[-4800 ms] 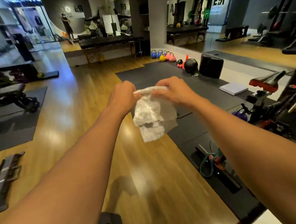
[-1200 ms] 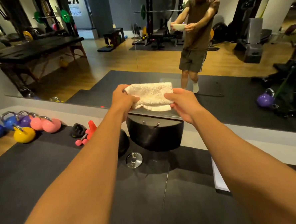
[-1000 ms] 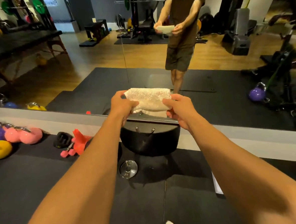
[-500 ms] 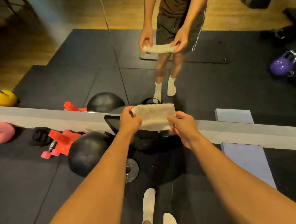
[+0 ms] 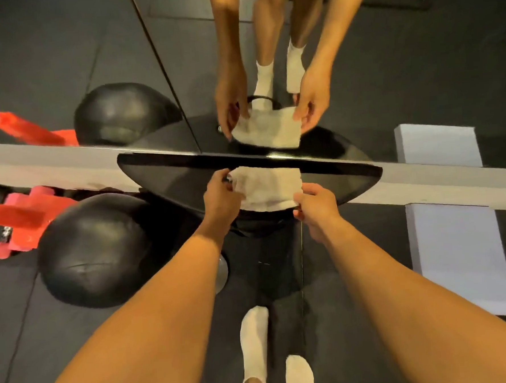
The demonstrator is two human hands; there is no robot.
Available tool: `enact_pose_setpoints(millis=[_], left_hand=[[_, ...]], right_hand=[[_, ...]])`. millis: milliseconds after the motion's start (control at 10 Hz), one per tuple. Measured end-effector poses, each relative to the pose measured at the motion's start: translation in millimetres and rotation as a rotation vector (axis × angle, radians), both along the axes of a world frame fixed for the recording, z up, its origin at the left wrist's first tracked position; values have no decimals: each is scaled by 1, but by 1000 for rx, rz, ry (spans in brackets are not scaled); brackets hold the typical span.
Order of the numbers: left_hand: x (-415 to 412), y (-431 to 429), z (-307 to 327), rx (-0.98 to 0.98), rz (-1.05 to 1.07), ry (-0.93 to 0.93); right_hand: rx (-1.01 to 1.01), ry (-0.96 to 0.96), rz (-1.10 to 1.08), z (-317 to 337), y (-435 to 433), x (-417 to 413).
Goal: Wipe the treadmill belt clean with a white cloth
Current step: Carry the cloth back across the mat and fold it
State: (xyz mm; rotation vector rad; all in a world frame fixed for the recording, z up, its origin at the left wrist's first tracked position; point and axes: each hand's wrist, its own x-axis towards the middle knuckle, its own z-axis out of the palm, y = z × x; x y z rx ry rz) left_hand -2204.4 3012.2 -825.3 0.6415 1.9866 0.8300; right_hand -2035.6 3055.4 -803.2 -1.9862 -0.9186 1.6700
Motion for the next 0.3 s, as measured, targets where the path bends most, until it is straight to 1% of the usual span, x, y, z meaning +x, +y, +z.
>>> enact_pose_setpoints(millis=[100, 200, 300], left_hand=[[7, 8, -12, -24, -117, 160], [15, 9, -10, -122, -229, 220], [19, 5, 9, -208, -226, 170]], right_hand=[[15, -80, 43, -21, 2, -1], [-26, -58, 67, -18, -9, 6], [-23, -32, 62, 1, -18, 16]])
